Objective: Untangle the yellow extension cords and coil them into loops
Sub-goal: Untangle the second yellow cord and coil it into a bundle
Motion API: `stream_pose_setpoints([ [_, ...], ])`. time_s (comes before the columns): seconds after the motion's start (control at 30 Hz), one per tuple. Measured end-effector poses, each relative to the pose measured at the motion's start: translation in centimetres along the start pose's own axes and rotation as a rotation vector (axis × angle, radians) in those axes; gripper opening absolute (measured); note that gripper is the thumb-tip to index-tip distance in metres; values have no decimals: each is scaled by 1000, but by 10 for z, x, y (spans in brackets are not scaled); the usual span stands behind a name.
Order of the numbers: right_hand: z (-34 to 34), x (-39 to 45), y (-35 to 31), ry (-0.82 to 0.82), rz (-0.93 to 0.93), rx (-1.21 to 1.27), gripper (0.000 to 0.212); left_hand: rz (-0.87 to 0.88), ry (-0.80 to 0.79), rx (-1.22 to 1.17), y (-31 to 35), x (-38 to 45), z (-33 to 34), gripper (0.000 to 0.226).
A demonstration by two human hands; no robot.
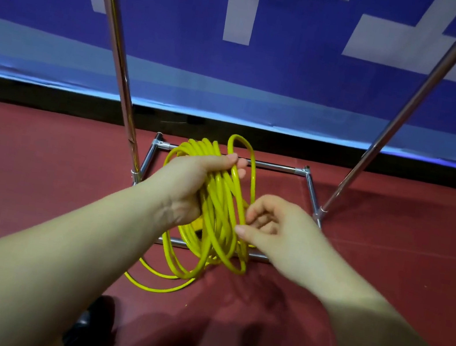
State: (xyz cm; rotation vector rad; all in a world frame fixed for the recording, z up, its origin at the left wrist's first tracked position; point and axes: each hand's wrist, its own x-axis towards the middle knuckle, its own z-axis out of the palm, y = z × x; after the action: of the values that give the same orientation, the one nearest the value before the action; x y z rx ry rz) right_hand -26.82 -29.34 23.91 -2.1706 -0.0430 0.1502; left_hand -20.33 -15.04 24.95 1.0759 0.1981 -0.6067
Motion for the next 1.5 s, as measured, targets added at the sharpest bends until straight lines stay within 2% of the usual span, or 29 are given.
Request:
stream_pose_setpoints([
  [0.1, 0, 2, 4, -136, -52, -94, 19, -1, 33, 13, 0, 0, -1, 31],
  [0.2, 3, -3, 7, -291, -52, -136, 17, 36, 94, -62, 5, 2, -8, 40],
  [0.3, 12, -5, 10, -217, -35, 51, 15, 41, 126, -156, 13, 2, -15, 20],
  [0.37, 15, -3, 13, -184, -19, 168, 21, 34, 124, -162, 15, 2, -17, 17],
  [0.43, 16, -2, 15, -192, -50, 143, 21, 34, 120, -156, 14, 2, -16, 16],
  [0.53, 16, -2, 12, -203, -90, 109, 9, 42, 129, -173, 13, 3, -15, 14],
  [0.63, 10, -1, 11, -184, -24, 179, 12, 42, 143, -196, 15, 4, -18, 10],
  [0.67, 5, -1, 12, -211, -3, 108, 14, 47, 152, -202, 16, 4, -19, 11],
  [0.77, -6, -5, 25, -376, 82, -372, 13, 88, 191, -189, 24, 5, -24, 26],
  [0.8, -7, -6, 29, -415, 113, -457, 10, 108, 206, -182, 28, 5, -26, 32],
  [0.83, -9, -6, 32, -422, 135, -497, 10, 129, 219, -179, 30, 6, -30, 35],
  [0.9, -12, -5, 36, -332, 122, -523, 14, 162, 235, -190, 35, 8, -36, 31],
  [0.97, -18, -1, 36, -139, 68, -393, 20, 172, 252, -165, 34, 11, -40, 26],
  [1.03, -22, 2, 32, 45, 36, -151, 20, 154, 269, -97, 29, 15, -42, 22],
  [1.1, -25, 3, 25, 144, 50, 28, 22, 119, 238, -21, 24, 17, -44, 23],
  [1.2, -27, 7, 19, 216, 86, 127, 26, 33, 108, 93, 19, 16, -44, 30],
  [1.3, -25, 11, 14, 279, 116, 221, 20, -25, 1, 195, 14, 12, -39, 30],
  [1.43, -20, 15, 2, 279, 260, 627, 2, -46, -72, 386, 3, 1, -25, 28],
  [1.5, -17, 18, -4, 238, 343, 867, 3, 10, -111, 432, -4, -2, -20, 25],
])
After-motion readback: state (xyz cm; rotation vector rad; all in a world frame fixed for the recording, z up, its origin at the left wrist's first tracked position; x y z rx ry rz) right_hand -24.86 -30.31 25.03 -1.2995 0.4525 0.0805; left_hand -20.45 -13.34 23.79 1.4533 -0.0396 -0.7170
